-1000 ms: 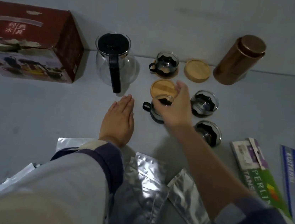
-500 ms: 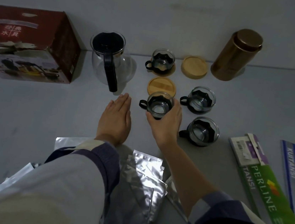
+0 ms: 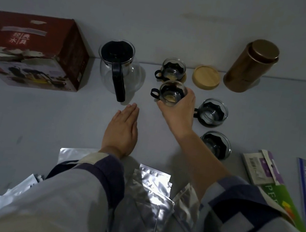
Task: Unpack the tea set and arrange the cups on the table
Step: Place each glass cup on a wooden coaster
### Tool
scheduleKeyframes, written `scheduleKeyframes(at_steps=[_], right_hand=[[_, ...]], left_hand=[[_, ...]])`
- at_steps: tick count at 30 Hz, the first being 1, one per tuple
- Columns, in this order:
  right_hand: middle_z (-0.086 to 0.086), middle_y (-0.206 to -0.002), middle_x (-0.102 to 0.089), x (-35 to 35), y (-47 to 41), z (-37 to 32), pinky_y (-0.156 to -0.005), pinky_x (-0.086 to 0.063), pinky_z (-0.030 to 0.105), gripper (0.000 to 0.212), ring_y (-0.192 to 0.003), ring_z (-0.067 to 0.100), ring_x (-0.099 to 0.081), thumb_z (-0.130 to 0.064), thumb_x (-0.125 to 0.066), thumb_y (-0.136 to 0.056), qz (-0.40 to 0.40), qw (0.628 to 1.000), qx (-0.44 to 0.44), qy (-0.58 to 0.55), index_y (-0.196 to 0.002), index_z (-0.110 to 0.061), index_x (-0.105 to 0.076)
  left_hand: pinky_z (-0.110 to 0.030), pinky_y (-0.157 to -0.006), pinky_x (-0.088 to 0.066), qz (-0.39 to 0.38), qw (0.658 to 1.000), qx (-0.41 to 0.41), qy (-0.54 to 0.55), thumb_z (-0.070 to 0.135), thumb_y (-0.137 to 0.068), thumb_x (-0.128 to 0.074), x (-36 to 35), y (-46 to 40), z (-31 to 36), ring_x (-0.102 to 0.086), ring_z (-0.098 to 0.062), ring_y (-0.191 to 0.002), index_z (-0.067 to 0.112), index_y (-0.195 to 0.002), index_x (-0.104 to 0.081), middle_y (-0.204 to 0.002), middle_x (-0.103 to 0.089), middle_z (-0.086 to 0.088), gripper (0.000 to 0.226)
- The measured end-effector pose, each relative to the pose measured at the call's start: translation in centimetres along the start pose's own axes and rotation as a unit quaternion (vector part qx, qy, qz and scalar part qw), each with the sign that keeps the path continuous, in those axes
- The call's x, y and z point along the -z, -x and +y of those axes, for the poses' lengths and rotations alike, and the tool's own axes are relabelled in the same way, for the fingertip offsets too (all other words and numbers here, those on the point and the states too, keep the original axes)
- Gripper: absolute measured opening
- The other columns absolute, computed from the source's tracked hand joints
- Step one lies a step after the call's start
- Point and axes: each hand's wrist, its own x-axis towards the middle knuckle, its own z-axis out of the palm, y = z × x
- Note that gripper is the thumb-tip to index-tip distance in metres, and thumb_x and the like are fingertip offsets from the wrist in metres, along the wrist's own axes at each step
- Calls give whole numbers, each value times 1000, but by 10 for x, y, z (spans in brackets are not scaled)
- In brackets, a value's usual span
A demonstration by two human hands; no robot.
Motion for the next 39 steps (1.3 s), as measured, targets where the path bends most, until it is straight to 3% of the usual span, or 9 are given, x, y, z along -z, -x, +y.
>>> scheduleKeyframes(at_steps=[7,13,16,22,28,30,32,36,39], right_hand=[[12,-140,-39,-10,-11,6,-110,-35,41,92,-132,28,-35,-29,-81,-70,-6,1000,-23,17,-142,-5,-29],[12,-159,-12,2,-8,-9,-120,-16,39,109,-148,28,-8,-23,-77,-78,-59,996,-63,-1,-152,-6,2],[8,-160,-13,25,-9,-26,-104,-29,21,96,-145,25,-20,-9,-64,-88,-66,993,-88,-31,-152,-12,8],[9,-155,-28,95,-45,-40,-109,-31,30,74,-139,25,-35,-16,-55,-94,-50,996,-73,13,-153,-13,-11],[14,-130,-57,121,-99,-5,-89,-48,28,44,-114,28,-59,-9,-54,-91,-62,988,-115,79,-134,-5,-49],[15,-116,-64,116,-116,12,-61,-48,10,30,-101,26,-64,-8,-56,-89,-73,984,-141,76,-120,-5,-58],[14,-101,-66,106,-131,30,-32,-34,6,24,-84,25,-67,-11,-57,-88,-73,982,-166,53,-111,-3,-60],[12,-72,-68,87,-149,56,-55,-60,30,27,-56,23,-66,-20,-57,-88,-33,973,-228,-13,-106,-1,-64],[12,-63,-66,80,-155,62,-57,-60,33,28,-48,21,-64,-23,-54,-91,-23,975,-221,-24,-109,-3,-59]], left_hand=[[-26,-118,-12,-3,1000,4,5,23,-98,-33,1,-1,0,-31,-14,-142,15,-146,-35,-154,-32,0,49],[-29,-118,-15,-7,1000,2,8,22,-98,-34,3,0,-1,-33,-17,-141,13,-146,-37,-153,-34,-2,49],[-32,-118,-18,-11,1000,3,3,25,-97,-31,5,2,1,-35,-20,-140,11,-144,-39,-152,-36,-5,50],[-31,-121,-9,-49,998,49,-3,28,-92,-34,18,-2,25,-22,-19,-145,10,-149,-27,-157,-24,-5,60],[-27,-119,-7,-5,995,90,30,20,-98,-33,7,-3,89,-20,-18,-146,8,-148,-28,-156,-26,-6,52],[-28,-120,-6,-5,994,107,37,21,-98,-31,-5,1,109,-18,-18,-146,7,-149,-26,-157,-24,-7,53],[-31,-121,-3,-8,992,121,22,24,-97,-26,-18,3,120,-13,-19,-148,7,-150,-20,-159,-17,-8,56],[-31,-119,3,-2,993,118,-13,33,-93,-10,-33,1,121,-7,-19,-149,8,-151,-16,-160,-12,-8,64],[-29,-119,2,10,992,126,-11,31,-95,-19,-35,0,120,-9,-16,-148,10,-151,-18,-160,-15,-5,60]])
